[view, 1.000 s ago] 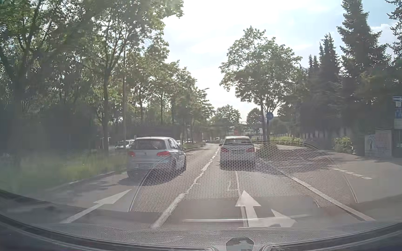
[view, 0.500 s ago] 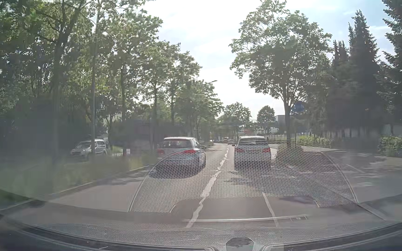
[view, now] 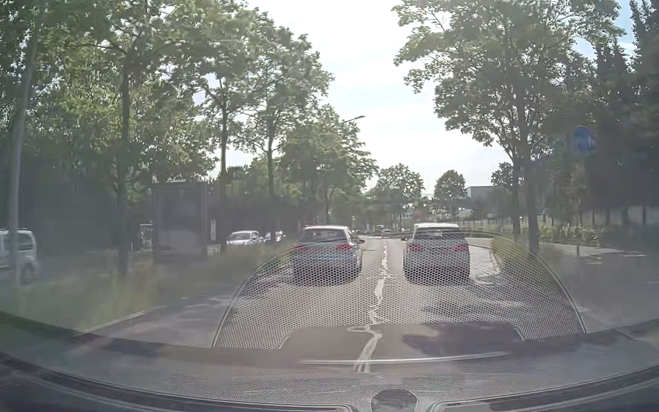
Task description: Follow the waypoints while adhering to traffic rules and regulations
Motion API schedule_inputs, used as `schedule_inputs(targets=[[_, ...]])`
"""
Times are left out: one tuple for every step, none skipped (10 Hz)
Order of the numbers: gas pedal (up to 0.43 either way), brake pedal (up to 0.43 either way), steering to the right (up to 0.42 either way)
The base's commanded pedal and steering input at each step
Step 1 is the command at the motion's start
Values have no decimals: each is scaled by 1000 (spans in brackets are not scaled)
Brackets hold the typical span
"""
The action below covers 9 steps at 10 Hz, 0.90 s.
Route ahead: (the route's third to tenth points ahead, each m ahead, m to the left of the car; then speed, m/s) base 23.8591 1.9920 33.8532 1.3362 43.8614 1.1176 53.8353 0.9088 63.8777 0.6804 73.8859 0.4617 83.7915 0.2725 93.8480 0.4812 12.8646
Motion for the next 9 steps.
schedule_inputs(targets=[[157, 0, -2], [150, 0, 0], [150, 0, 3], [130, 0, 6], [87, 0, 6], [87, 0, 6], [87, 0, 6], [79, 0, 7], [79, 0, 7]])
